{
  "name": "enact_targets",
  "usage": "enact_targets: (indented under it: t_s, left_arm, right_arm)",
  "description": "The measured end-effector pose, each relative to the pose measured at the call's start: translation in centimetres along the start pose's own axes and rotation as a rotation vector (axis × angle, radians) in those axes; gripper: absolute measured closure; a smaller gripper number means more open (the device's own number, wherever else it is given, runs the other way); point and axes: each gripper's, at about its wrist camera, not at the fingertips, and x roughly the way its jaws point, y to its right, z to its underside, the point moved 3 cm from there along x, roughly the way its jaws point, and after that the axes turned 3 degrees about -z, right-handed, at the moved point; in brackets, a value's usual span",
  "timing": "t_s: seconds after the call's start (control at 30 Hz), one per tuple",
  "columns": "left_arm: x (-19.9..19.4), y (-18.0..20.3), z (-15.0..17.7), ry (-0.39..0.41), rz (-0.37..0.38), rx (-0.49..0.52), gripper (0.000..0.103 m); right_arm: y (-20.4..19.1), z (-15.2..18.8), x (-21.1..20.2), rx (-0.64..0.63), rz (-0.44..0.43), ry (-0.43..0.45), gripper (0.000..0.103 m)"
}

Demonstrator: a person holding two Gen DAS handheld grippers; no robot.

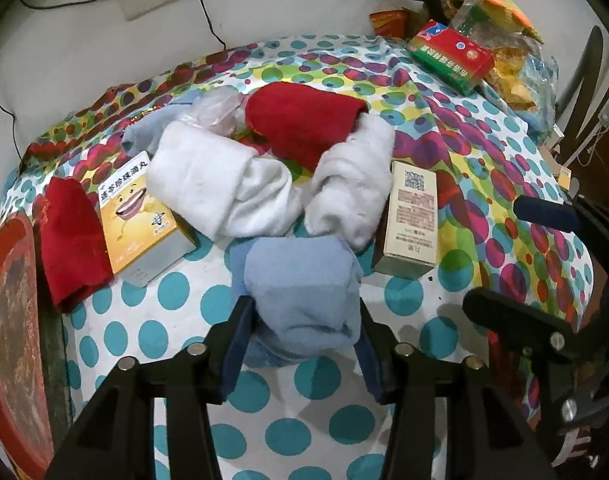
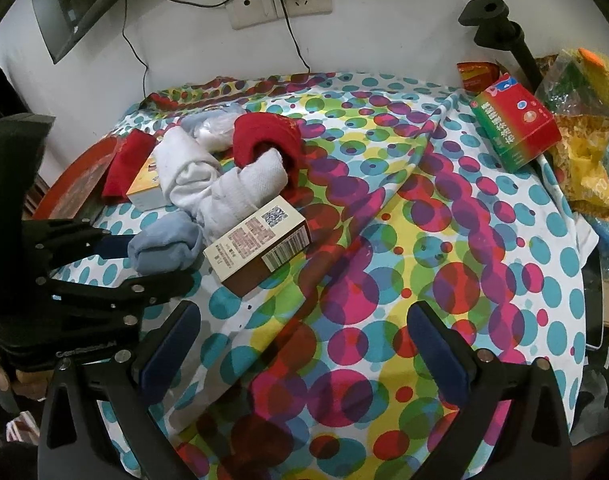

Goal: Organize objects
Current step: 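Lift the light blue sock with the left gripper while the right gripper grasps the white QR-code box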

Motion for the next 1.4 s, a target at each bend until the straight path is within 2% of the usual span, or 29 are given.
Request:
enact_targets:
  t_s: [0.13,0.37,0.63,0.73,0.97,1.13,1.23,1.3,1.4]
  left_arm:
    - [-0.6,-0.4,0.0,0.013,0.023,-0.011,0.070]
    - [-2.1,-1.4,0.4,0.022,0.042,-0.040,0.071]
    - [-4.9,-3.8,1.3,0.039,0.023,-0.081,0.071]
    - [-5.9,-5.4,1.9,0.051,0.010,-0.112,0.071]
    - [-7.1,-10.1,3.6,0.055,-0.035,-0.205,0.071]
    - [-8.2,-13.2,4.7,0.072,-0.068,-0.270,0.071]
    - [-8.5,-15.2,5.3,0.071,-0.076,-0.310,0.071]
    - [-8.7,-16.3,5.7,0.068,-0.091,-0.337,0.071]
    - [-9.0,-17.7,6.5,0.068,-0.105,-0.364,0.071]
  right_arm:
    - [-0.2,-0.3,0.0,-0.006,0.008,-0.001,0.000]
    - [-1.4,-0.6,0.3,-0.064,0.007,-0.004,0.000]
    - [-1.5,-2.3,1.7,-0.119,-0.118,-0.019,0.000]
    - [-1.2,-3.1,2.3,-0.147,-0.160,-0.030,0.000]
    - [-2.2,-3.9,3.1,-0.286,-0.192,-0.075,0.000]
    - [-3.1,-4.0,3.8,-0.374,-0.167,-0.102,0.001]
    - [-4.0,-4.1,3.9,-0.444,-0.155,-0.114,0.014]
    - [-4.3,-4.4,3.9,-0.486,-0.130,-0.110,0.015]
    - [-4.6,-4.6,4.3,-0.505,-0.188,-0.173,0.014]
